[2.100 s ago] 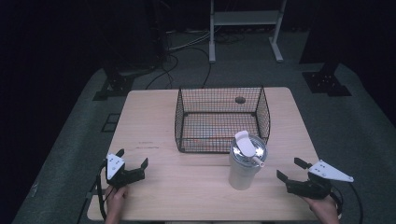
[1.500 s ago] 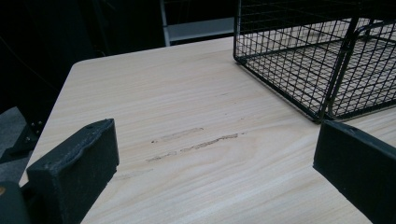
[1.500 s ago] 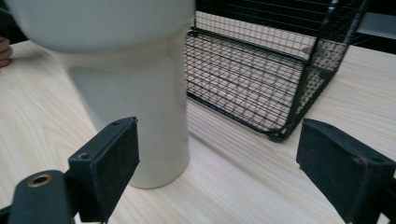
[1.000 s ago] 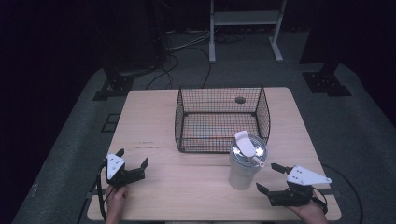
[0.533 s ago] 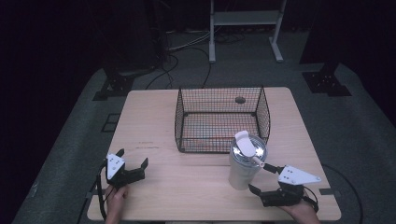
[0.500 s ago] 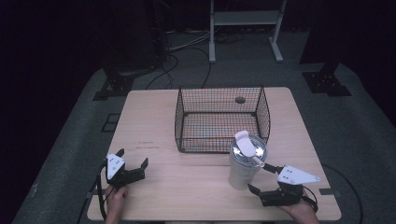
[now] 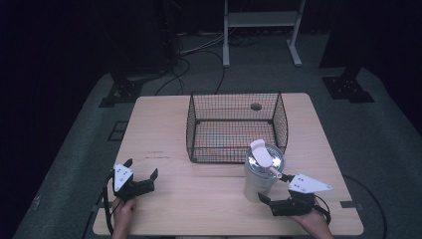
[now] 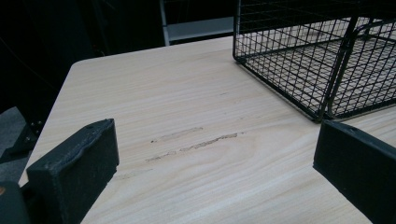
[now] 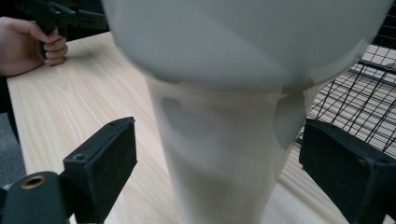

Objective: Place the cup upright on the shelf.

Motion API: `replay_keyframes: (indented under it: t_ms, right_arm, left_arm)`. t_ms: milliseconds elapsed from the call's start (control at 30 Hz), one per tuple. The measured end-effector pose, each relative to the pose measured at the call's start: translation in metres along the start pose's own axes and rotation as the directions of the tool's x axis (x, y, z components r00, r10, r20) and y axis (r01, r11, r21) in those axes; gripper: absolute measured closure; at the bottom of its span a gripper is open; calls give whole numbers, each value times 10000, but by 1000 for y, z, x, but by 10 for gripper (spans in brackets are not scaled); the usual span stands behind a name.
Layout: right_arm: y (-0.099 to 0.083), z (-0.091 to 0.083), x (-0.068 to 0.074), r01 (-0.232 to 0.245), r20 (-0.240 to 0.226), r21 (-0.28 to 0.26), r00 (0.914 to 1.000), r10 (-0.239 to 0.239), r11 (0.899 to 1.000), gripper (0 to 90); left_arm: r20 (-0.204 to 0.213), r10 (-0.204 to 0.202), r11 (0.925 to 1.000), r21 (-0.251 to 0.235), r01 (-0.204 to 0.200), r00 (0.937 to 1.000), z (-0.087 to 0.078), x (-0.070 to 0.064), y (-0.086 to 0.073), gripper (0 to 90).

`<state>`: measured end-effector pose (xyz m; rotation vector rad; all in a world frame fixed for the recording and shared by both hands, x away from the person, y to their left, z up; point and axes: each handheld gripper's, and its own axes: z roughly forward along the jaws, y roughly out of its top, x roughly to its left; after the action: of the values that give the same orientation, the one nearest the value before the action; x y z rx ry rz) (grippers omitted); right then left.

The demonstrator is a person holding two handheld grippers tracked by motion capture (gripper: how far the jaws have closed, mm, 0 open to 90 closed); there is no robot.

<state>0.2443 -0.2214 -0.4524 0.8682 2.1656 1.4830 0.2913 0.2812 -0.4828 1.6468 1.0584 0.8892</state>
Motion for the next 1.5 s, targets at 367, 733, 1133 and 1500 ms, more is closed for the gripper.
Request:
replay_keyframes:
  t_ms: [367,733,1133,1500]
  right_arm:
    - [3,15,-1,-25,240,-172,9997,29,9998,95]
    - [3,24,-1,74,270,-589,9996,-58,9982,81]
    - [5,33,-1,-14,249,-968,9997,38,9953,79]
    - [5,32,0,115,310,-976,9995,-85,9952,89]
  left_arm:
    - [-7,-18,10000,0,18,10000,0,0,0,0]
    - [-9,-15,10000,-19,15,10000,0,0,0,0]
    - [6,-10,10000,-38,10,10000,0,0,0,0]
    - [13,-31,10000,-50,31,10000,0,1,0,0]
